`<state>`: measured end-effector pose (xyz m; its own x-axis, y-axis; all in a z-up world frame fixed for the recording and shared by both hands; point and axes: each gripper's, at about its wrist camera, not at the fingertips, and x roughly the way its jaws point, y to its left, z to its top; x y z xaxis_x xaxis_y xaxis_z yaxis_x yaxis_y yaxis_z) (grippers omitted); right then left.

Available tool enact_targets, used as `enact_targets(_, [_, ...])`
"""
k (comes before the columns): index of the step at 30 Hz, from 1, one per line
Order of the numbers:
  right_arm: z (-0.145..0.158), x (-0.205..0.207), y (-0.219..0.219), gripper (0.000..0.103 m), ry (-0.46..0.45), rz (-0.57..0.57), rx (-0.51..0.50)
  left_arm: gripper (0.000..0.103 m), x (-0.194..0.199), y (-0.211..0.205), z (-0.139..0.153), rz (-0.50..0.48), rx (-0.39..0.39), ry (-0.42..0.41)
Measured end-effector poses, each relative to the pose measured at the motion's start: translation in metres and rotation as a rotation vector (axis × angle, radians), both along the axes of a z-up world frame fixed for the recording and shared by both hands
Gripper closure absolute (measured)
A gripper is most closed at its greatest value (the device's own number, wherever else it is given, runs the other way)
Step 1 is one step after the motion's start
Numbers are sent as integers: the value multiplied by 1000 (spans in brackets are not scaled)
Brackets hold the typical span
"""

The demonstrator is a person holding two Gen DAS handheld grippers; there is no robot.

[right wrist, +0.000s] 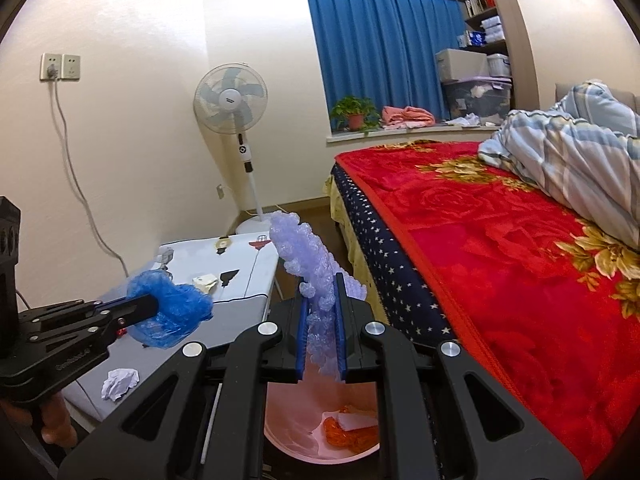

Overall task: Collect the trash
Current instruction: 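Carry both items over the wastebasket and open both tools to drop them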

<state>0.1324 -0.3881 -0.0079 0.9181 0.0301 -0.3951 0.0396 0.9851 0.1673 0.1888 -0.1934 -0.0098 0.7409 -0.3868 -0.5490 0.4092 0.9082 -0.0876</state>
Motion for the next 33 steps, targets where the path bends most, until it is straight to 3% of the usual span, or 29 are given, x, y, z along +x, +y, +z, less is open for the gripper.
enact_targets(20, [-24, 54, -8, 91, 142, -70, -18, 100, 63, -39, -39, -56, 37, 77])
enact_targets(33, [-55, 88, -6, 90, 260, -66, -39, 100, 91, -25, -59, -36, 9, 122])
